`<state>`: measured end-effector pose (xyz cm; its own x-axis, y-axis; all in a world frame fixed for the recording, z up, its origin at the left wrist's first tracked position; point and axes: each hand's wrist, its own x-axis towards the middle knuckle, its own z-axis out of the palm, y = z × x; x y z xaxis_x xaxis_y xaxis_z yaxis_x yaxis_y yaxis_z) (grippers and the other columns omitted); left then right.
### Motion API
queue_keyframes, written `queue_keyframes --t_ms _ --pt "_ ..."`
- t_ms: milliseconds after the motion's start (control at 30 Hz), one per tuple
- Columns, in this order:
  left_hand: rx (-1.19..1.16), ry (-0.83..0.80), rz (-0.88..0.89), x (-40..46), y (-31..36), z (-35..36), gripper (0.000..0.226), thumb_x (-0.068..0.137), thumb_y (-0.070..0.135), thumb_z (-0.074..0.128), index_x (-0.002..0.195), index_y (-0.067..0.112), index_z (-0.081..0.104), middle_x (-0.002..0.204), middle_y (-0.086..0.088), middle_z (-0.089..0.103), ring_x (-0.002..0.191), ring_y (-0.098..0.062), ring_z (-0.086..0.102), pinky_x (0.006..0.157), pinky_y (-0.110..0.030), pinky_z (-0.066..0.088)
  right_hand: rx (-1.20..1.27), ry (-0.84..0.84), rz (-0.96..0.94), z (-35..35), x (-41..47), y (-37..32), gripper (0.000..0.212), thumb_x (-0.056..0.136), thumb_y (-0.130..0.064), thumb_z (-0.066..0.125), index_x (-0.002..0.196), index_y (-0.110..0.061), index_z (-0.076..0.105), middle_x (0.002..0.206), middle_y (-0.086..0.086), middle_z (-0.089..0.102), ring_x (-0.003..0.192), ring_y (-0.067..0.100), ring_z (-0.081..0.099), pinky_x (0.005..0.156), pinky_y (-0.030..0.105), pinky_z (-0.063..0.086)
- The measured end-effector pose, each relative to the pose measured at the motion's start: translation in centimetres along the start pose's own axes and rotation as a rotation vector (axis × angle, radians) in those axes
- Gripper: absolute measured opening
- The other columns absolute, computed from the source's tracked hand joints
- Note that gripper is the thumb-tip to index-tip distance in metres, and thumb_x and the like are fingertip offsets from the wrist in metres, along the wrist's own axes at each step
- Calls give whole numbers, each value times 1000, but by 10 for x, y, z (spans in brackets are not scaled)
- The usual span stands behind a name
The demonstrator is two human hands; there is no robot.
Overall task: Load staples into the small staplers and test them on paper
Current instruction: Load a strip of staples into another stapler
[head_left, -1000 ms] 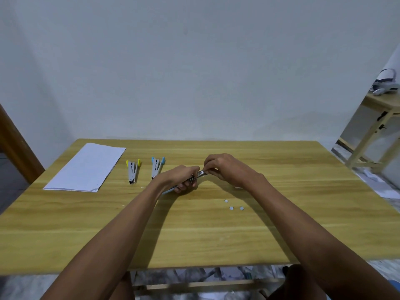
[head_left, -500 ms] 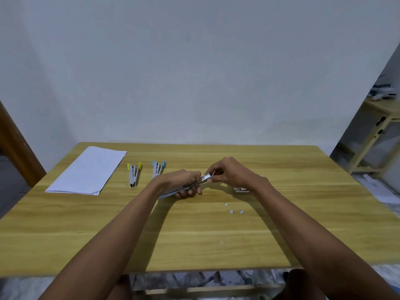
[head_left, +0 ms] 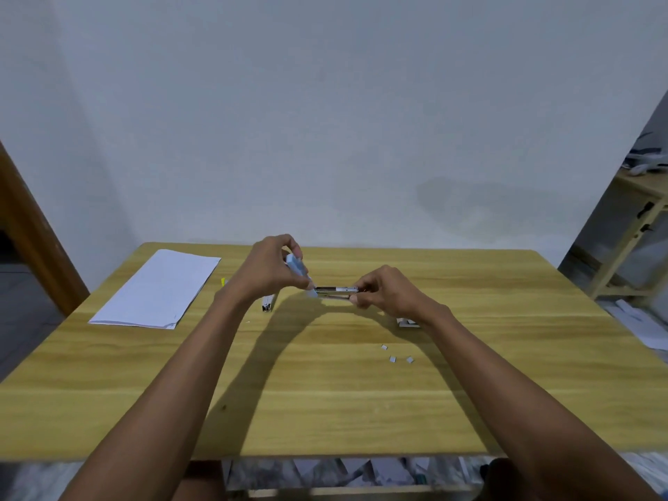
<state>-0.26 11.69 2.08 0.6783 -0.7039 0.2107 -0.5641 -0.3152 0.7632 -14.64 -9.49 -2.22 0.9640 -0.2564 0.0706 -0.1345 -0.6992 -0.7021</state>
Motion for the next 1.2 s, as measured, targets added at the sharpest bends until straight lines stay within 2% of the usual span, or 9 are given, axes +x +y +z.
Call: queue_keyframes --t_ms 133,300,500,633,767,833,1000,1100,1200 --pt "-156 51 64 -7 -3 28 34 58 1 91 86 8 73 76 -2 76 67 -10 73 68 -28 60 -6 8 7 6 0 -4 9 85 -18 76 84 -10 78 71 1 73 54 -4 54 54 10 37" --pt "69 19 23 -6 -18 62 30 66 6 88 95 6 79 89 -3 77 77 -13 70 72 -25 55 -34 32 66 14 3 -8 9 81 -9 75 88 -12 79 65 -9 66 51 -5 51 55 14 37" --pt "275 -7 52 -10 -9 79 31 76 15 82 106 12 77 97 -5 76 79 -15 68 70 -27 52 -128 61 137 20 -7 -3 15 80 -7 66 83 -16 77 71 1 67 57 9 54 56 25 44" --pt "349 -29 72 -10 -8 81 30 80 17 79 109 14 74 103 -3 75 82 -10 65 70 -21 48 -228 42 153 -2 -10 -7 24 91 -6 57 105 -8 76 99 6 74 81 14 67 71 22 48" --pt "353 -12 108 -10 -2 81 39 73 32 84 108 20 74 104 7 73 89 -10 66 74 -31 55 -250 144 219 -33 -22 6 24 93 -4 54 104 -5 76 107 9 74 89 16 69 74 23 49" --pt "293 72 162 -10 11 88 26 75 38 81 95 22 76 91 9 71 79 -10 64 68 -30 53 -267 211 270 -45 -30 16 25 91 -1 53 99 -2 77 106 10 74 96 20 70 81 29 54" --pt "143 -86 115 -5 47 134 7 83 16 74 80 11 78 65 1 70 54 -11 63 60 -23 48 -292 308 455 -61 -52 45 19 81 -3 56 83 1 75 90 13 75 88 26 70 77 37 59" --pt "149 -124 -3 3 53 162 11 82 5 69 87 8 79 81 -8 75 67 -14 64 65 -21 45 -281 281 543 -66 -66 59 13 74 -5 62 79 -1 74 84 13 73 80 25 70 69 38 61" --pt "29 -163 -143 7 53 177 8 79 1 75 81 8 78 81 -14 75 73 -24 72 74 -32 59 -272 239 553 -65 -74 61 16 76 -9 66 84 1 76 86 15 74 83 25 70 70 38 60"
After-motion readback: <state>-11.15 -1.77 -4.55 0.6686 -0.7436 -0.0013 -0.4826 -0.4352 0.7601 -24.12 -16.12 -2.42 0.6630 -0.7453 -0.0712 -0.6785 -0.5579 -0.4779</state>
